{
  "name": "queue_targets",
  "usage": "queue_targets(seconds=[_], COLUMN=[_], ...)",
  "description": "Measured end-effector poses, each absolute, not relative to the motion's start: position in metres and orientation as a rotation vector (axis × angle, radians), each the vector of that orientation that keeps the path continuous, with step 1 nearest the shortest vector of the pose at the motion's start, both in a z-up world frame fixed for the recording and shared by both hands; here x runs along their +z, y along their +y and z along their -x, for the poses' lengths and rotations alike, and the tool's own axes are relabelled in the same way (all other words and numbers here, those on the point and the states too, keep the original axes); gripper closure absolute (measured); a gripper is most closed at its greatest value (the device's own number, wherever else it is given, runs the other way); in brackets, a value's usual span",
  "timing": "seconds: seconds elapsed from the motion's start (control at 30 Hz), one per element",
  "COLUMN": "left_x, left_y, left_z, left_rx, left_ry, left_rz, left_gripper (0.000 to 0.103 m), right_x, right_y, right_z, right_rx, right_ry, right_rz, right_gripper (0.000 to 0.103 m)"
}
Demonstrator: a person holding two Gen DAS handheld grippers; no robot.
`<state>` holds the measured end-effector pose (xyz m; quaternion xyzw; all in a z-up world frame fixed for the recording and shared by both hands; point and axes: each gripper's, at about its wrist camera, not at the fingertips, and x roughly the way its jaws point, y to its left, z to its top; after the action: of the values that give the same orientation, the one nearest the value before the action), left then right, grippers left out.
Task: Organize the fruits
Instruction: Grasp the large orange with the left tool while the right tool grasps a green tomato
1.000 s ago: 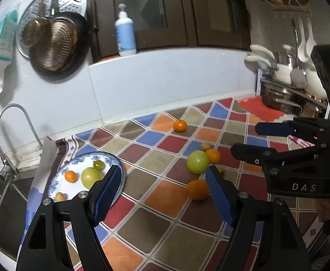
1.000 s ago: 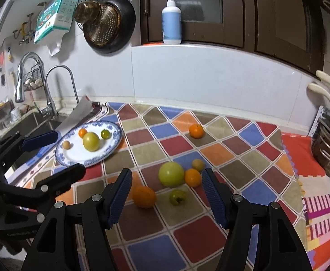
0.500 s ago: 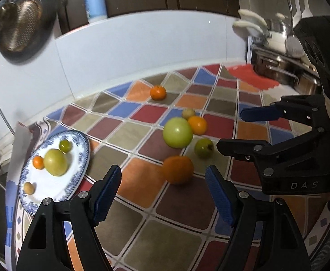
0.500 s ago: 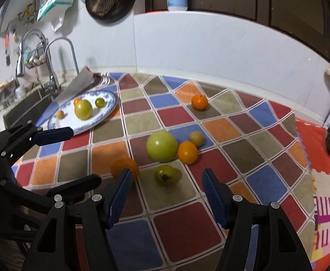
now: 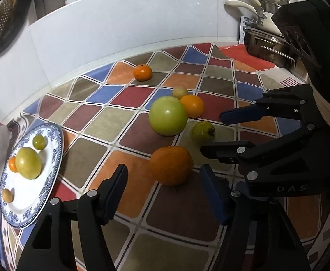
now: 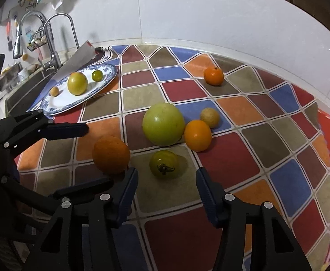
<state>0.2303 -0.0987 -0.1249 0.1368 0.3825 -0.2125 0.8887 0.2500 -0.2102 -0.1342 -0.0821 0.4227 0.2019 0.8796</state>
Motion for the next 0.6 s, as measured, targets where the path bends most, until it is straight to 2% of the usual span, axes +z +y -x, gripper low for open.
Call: queue_targets(seconds=[0.27,0.33,0.47,0.6], left_x=[-0.13,-0.131,-0.132,-0.126], left_y=[-0.098,-0.098,-0.096,-0.093], left_z=[-0.245,-0.247,-0.248,-0.244], left_rx=[-0.476,-0.488,-0.486,-0.458], left_ry=[0.833,0.851,0.857,0.839], left_rz=[-0.241,-0.221,-0.198,-0.189], left_gripper=[0.051,0.061,0.062,0.062], right_x=[-0.14,-0.141,-0.144,-0.143], right_y=[-0.211,-0.21,-0.207,-0.207], right_z=[-0.262,-0.265,-0.267,-0.265], right_rx=[0.425,0.43,0.447,0.441], right_ry=[0.896,0.901,0.911,0.911], right_rz=[0.149,0.14,0.132,0.119], right_gripper=[0.06,0.062,0.072,0.072])
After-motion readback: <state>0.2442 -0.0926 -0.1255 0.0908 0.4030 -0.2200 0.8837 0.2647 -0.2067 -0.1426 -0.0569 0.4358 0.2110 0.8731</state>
